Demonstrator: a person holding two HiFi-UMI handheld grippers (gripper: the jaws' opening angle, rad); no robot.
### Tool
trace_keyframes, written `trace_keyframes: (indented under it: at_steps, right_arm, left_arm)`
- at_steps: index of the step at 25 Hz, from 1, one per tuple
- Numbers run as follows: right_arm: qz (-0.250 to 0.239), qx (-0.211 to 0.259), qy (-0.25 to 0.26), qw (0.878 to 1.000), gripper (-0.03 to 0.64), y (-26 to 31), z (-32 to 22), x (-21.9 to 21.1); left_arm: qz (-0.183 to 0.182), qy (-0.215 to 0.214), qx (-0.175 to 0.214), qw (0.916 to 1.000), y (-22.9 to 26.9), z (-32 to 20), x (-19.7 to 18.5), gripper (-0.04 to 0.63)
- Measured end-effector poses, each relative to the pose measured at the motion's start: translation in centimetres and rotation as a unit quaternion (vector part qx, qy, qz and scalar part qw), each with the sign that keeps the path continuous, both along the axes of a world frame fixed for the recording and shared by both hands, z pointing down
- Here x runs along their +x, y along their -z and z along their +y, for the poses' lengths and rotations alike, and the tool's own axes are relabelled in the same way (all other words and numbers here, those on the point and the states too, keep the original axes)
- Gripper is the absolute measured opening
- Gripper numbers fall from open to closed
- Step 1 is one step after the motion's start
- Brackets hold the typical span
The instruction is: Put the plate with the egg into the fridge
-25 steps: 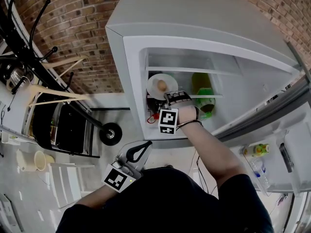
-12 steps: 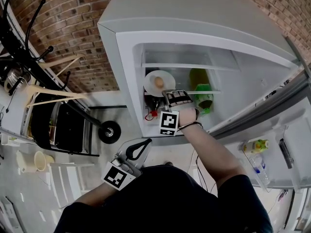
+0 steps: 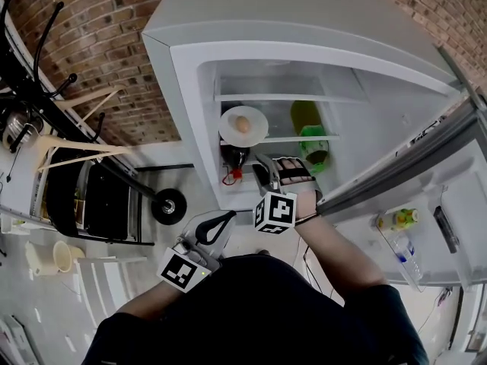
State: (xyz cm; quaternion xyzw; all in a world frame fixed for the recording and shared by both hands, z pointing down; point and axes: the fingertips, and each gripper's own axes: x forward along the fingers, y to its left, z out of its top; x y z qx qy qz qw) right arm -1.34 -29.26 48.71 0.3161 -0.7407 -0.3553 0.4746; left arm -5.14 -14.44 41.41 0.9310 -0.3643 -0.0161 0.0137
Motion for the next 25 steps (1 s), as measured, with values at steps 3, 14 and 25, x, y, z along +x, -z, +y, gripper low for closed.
trace_keyframes:
  at_steps: [3,14,25]
  right_arm:
    - [-0.074,-0.032,-0.005,0.997,0.119,1.2,2.1,0.2]
    - [-0.341,-0.115,0.016,0.933,0.021,7.2,9.1,0.3]
    - [-0.471,-0.215,0.005,0.855,0.012,5.2,11.7,0.7]
  left_arm:
    - [0.001,-0.006,0.001,1.0000,0.0,-0.1,0.4,0.005]
    - [0.008,-0.026,0.001,0.9996,0.4,-0.7,1.6,0.005]
    - [-0.002,-0.043,0.002,0.9991,0.4,-0.5,2.8,0.005]
